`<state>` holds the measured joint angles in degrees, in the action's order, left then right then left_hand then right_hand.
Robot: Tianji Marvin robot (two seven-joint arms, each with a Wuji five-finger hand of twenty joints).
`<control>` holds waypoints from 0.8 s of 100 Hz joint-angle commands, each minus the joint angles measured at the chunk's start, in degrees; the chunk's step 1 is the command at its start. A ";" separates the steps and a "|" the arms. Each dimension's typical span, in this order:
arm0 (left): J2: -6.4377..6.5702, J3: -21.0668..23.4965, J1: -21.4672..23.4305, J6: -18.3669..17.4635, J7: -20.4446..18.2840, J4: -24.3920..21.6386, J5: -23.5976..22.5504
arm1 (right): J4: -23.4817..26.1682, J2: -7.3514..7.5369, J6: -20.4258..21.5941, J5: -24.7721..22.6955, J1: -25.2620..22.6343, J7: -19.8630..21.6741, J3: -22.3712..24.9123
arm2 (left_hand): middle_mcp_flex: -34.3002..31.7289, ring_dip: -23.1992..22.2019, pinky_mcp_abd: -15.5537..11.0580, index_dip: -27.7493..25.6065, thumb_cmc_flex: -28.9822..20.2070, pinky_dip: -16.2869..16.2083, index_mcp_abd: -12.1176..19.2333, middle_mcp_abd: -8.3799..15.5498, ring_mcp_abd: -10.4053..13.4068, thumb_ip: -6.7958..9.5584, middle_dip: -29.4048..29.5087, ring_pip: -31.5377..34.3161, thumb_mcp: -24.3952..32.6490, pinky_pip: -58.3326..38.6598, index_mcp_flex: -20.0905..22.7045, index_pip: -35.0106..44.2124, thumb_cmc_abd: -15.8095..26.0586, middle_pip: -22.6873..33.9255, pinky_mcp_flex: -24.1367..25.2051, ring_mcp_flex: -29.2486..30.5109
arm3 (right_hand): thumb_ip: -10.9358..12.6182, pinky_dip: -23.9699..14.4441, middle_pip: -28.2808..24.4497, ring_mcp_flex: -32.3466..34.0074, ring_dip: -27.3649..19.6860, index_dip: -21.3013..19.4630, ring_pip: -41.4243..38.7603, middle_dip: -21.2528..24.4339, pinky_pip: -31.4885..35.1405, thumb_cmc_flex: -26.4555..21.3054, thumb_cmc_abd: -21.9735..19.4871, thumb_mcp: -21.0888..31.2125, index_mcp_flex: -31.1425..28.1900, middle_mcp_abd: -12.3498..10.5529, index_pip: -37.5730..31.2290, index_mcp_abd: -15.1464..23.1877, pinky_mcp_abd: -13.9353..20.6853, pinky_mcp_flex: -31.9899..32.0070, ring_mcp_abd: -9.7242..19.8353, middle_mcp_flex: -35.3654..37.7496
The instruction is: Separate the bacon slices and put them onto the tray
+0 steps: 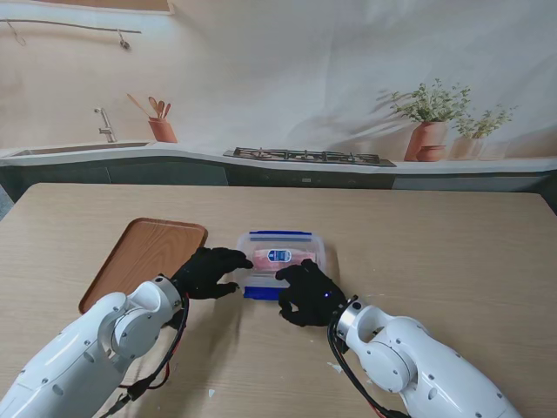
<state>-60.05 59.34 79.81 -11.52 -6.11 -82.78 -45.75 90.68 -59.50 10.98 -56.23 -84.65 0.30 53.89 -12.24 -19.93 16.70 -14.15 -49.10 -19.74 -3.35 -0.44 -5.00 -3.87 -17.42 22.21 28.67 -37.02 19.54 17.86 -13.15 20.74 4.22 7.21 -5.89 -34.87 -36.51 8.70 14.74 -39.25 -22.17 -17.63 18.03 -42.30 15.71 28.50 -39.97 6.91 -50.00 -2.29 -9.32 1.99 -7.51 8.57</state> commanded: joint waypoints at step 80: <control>0.20 -1.09 0.83 1.28 -3.16 1.07 1.10 | 3.07 -0.46 2.65 -5.16 3.60 -0.44 8.44 | -1.42 0.82 -0.17 -0.74 0.15 0.99 -1.76 -2.99 -0.18 0.99 -0.23 -0.19 -2.69 -0.59 2.85 3.35 2.76 1.90 0.31 -0.64 | 2.48 1.70 -0.86 -1.15 0.67 13.31 -0.45 -0.40 -1.22 2.04 -5.60 0.19 8.51 -0.91 26.17 0.45 -0.36 -0.69 0.15 2.27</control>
<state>-59.94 59.09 79.68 -10.77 -7.20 -83.10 -44.55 94.51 -59.53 15.55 -62.41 -83.12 -2.19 62.56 -11.63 -19.90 16.70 -14.15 -49.10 -19.74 -3.57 -0.22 -5.48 -3.87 -17.42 22.21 27.23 -37.02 18.56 17.64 -13.13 19.99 4.22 7.20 -5.89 -33.83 -36.90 8.71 15.09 -25.42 -22.76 -17.72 18.00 -40.60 13.29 28.55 -32.68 6.66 -26.06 -0.39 -9.32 0.96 -7.50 11.05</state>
